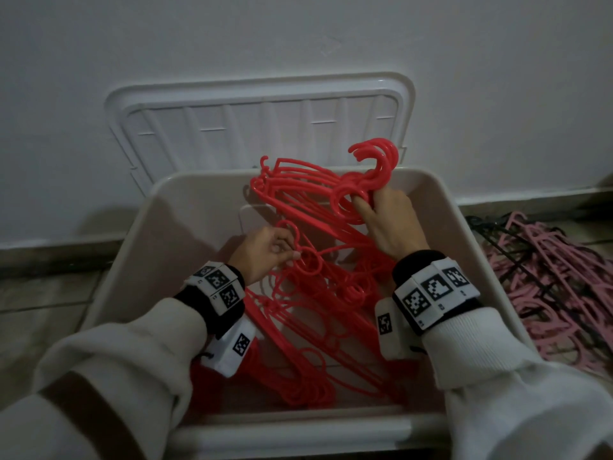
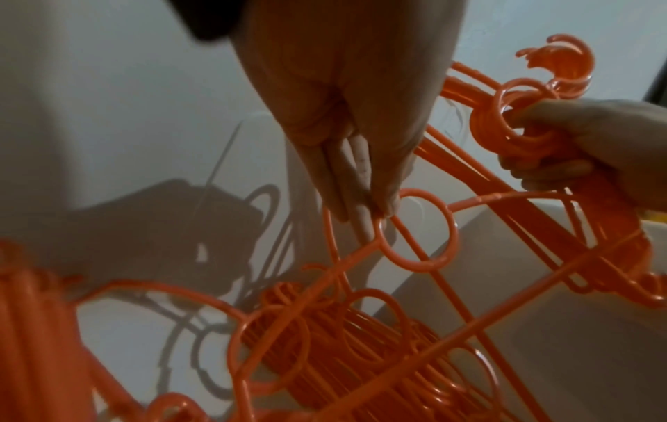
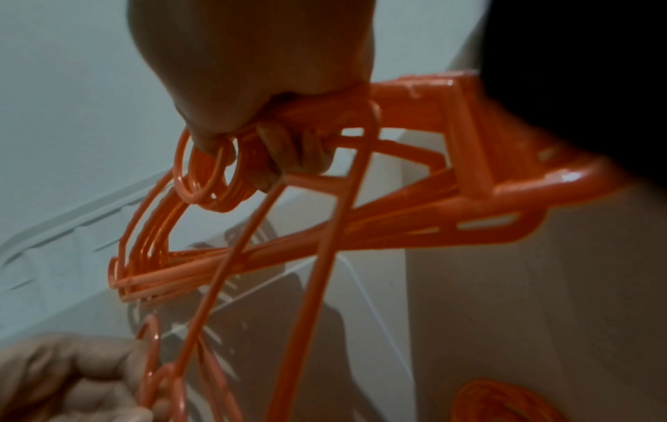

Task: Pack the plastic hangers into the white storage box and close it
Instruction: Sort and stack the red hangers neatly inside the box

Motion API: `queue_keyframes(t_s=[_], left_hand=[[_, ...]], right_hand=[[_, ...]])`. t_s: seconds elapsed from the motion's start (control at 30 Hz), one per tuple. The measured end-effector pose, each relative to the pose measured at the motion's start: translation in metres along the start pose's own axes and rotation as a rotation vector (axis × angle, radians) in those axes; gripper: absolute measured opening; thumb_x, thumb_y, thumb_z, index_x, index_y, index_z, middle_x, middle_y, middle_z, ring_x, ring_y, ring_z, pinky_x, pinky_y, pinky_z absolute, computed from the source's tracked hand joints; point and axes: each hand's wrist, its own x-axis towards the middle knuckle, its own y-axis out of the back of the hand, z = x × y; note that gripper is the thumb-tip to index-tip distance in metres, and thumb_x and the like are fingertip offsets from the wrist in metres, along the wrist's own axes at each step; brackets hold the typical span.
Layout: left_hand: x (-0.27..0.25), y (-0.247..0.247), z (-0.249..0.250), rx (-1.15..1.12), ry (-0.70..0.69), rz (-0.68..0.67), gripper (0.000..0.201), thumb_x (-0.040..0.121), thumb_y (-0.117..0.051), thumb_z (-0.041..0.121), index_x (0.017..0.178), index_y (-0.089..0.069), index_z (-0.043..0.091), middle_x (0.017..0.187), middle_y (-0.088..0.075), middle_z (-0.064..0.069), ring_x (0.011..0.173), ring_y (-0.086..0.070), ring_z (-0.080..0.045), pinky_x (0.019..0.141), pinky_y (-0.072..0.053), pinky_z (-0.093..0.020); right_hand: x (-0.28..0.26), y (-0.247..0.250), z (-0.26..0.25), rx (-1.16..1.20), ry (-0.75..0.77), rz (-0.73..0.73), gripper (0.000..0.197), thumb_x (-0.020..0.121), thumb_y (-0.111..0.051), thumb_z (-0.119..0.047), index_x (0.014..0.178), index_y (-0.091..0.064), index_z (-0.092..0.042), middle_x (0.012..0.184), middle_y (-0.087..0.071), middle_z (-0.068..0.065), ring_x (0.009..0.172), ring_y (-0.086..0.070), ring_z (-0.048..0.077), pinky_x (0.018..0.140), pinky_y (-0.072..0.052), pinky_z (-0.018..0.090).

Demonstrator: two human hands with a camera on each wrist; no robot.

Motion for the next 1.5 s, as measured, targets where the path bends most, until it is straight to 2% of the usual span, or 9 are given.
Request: queue_keyframes(t_s=[0.2,0.33,0.67,0.83,0.97,1.13,1.23,1.33,1.5], left_hand=[[-0.002,-0.002,0.001,-0.103,0.05,0.0,0.02,0.079,-0.072,0.007,0.068,-0.058,0.016,0.063,-0.063,-0.001,0.052,-0.06,-0.001,0.058,-0.052,-0.025],[-0.002,-0.004,0.002,-0.158,0.068,0.007,0.018,0.078,-0.072,0.005,0.07,-0.059,0.015,0.063,-0.063,-0.002,0.05,-0.061,0.0,0.053,-0.049,-0.013],[-0.01,-0.024,0.008,-0.117,0.027,-0.158,0.013,0.079,-0.072,0.008,0.071,-0.063,0.013,0.058,-0.066,0.009,0.053,-0.063,0.002,0.055,-0.042,-0.005],[-0.006,-0.024,0.01,-0.144,0.006,-0.128,0.019,0.078,-0.073,0.007,0.068,-0.06,0.017,0.074,-0.071,-0.009,0.06,-0.067,-0.006,0.057,-0.044,-0.009],[-0.005,-0.015,0.018,-0.019,-0.038,-0.147,0.017,0.079,-0.073,0.01,0.07,-0.062,0.019,0.068,-0.068,0.002,0.057,-0.064,0.002,0.058,-0.044,-0.007],[-0.006,-0.004,0.031,0.236,-0.159,-0.052,0.01,0.078,-0.075,0.019,0.087,-0.073,0.017,0.072,-0.067,0.009,0.06,-0.056,0.012,0.062,-0.04,-0.001],[-0.008,0.003,0.041,0.313,-0.321,0.02,0.014,0.078,-0.074,0.021,0.092,-0.075,0.017,0.078,-0.069,0.01,0.065,-0.059,0.007,0.066,-0.042,-0.004],[-0.007,0.012,0.045,0.329,-0.486,0.155,0.016,0.08,-0.071,0.024,0.094,-0.075,0.017,0.086,-0.071,0.007,0.07,-0.058,0.001,0.071,-0.047,-0.016],[-0.006,0.019,0.051,0.221,-0.589,0.336,0.018,0.082,-0.066,0.02,0.093,-0.074,0.01,0.089,-0.068,0.007,0.083,-0.06,-0.001,0.079,-0.046,-0.016]], right_hand=[[-0.001,0.002,-0.001,0.004,0.006,-0.002,0.025,0.095,-0.044,-0.028,0.079,-0.051,-0.01,0.081,-0.061,0.015,0.078,-0.058,0.034,0.069,-0.043,0.039],[-0.001,0.002,0.001,-0.012,0.01,-0.003,0.029,0.095,-0.043,-0.03,0.081,-0.054,-0.008,0.081,-0.061,0.014,0.077,-0.058,0.034,0.069,-0.044,0.04],[-0.003,0.002,0.0,-0.051,0.032,-0.024,0.028,0.096,-0.044,-0.032,0.083,-0.054,-0.009,0.083,-0.061,0.014,0.082,-0.057,0.036,0.066,-0.035,0.034],[-0.003,0.003,0.0,-0.072,0.036,-0.025,0.03,0.096,-0.044,-0.032,0.083,-0.055,-0.007,0.087,-0.063,0.018,0.085,-0.057,0.037,0.066,-0.031,0.032],[-0.002,0.003,-0.001,-0.08,0.062,0.004,0.031,0.096,-0.044,-0.03,0.087,-0.058,-0.004,0.087,-0.064,0.019,0.085,-0.058,0.039,0.066,-0.034,0.035],[0.0,0.006,0.0,-0.041,0.065,0.128,0.032,0.094,-0.049,-0.03,0.091,-0.062,-0.001,0.089,-0.066,0.021,0.086,-0.06,0.041,0.071,-0.043,0.044],[0.0,0.007,0.0,-0.037,0.065,0.162,0.035,0.093,-0.049,-0.033,0.091,-0.063,-0.001,0.088,-0.067,0.021,0.085,-0.06,0.041,0.072,-0.045,0.046],[0.002,0.004,0.004,0.0,0.052,0.146,0.039,0.092,-0.048,-0.04,0.091,-0.061,-0.003,0.087,-0.067,0.018,0.084,-0.061,0.04,0.074,-0.048,0.048],[0.002,0.002,0.003,0.073,0.04,0.025,0.035,0.089,-0.052,-0.044,0.098,-0.062,-0.012,0.086,-0.068,0.009,0.084,-0.064,0.03,0.076,-0.05,0.044]])
